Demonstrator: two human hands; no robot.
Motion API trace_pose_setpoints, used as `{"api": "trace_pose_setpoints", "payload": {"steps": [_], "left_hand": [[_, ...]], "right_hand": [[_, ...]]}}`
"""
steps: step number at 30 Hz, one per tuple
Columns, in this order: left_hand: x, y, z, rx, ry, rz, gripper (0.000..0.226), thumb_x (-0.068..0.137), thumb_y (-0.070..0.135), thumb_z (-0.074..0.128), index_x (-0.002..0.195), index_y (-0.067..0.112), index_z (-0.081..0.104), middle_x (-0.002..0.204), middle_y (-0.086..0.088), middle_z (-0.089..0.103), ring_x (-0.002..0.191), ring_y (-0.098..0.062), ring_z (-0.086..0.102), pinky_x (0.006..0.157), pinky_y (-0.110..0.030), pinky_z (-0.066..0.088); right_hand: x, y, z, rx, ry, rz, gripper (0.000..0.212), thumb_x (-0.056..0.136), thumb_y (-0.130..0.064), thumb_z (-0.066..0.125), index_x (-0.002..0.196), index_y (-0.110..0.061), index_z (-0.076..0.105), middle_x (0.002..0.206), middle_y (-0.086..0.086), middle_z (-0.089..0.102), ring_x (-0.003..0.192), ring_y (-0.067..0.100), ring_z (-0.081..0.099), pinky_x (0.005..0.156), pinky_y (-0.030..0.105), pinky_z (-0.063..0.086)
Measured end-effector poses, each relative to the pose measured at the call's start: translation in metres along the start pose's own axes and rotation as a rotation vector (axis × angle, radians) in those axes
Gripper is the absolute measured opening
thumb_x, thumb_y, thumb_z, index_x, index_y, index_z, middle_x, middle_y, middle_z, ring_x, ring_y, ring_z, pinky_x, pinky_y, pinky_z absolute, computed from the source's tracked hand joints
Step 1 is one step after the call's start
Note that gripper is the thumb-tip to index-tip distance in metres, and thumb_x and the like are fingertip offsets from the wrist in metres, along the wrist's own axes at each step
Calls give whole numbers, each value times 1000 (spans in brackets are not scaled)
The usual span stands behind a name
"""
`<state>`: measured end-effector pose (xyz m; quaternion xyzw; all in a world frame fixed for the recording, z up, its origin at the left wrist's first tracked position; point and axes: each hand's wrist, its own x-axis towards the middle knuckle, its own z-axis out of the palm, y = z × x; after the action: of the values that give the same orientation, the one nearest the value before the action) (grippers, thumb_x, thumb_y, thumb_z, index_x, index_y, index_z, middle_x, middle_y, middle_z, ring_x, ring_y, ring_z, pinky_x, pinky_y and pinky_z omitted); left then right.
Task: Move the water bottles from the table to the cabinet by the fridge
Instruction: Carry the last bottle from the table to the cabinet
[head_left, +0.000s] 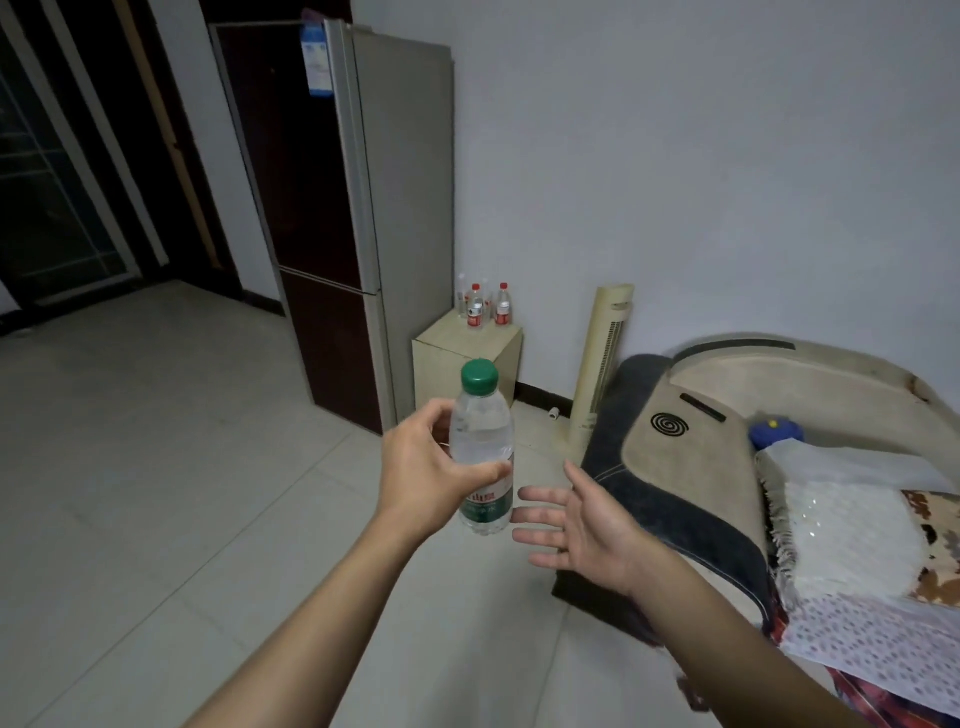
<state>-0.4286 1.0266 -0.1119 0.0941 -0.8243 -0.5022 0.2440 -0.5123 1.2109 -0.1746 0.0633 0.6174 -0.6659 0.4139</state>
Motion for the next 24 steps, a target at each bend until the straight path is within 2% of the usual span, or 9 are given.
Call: {"api": "trace_pose_setpoints", "payload": {"steps": [4, 8, 14, 18, 24], "left_hand": [[70, -26, -11, -38, -8, 10, 58, 55, 30, 94, 106, 28, 67, 94, 14, 72, 85, 3, 67, 75, -27, 61], [129, -50, -16, -37, -13, 14, 60, 54, 32, 94, 107, 28, 66, 94, 17, 71, 86, 8, 65, 75, -22, 60], [210, -87, -10, -26, -55, -25, 61, 55, 28, 95, 109, 26, 66, 94, 15, 71, 85, 6, 65, 73, -18, 58], [276, -110, 10, -3, -46, -41, 61, 55, 27, 96, 108, 26, 67, 94, 14, 72, 84, 5, 67, 73, -19, 58], [381, -123, 56, 64, -78, -24, 59, 54, 24, 96, 104, 28, 67, 93, 15, 72, 85, 4, 67, 73, -17, 57]], "right_hand": [[50, -41, 19, 17, 39, -19, 73, 95, -69, 26, 127, -15, 63, 120, 12, 71, 114, 31, 64, 94, 46, 49], [97, -76, 34, 25, 66, -7, 72, 95, -68, 27, 125, -14, 64, 120, 13, 70, 115, 32, 64, 105, 52, 44], [173, -121, 39, 6, 60, 16, 70, 96, -67, 28, 124, -13, 63, 121, 15, 70, 115, 33, 64, 108, 55, 43], [236, -158, 28, 4, 15, 39, 70, 97, -67, 25, 126, -14, 60, 127, 15, 65, 118, 33, 61, 108, 53, 42], [328, -225, -3, 32, -5, 41, 69, 97, -66, 26, 126, -13, 59, 126, 16, 64, 115, 32, 62, 106, 53, 45]]}}
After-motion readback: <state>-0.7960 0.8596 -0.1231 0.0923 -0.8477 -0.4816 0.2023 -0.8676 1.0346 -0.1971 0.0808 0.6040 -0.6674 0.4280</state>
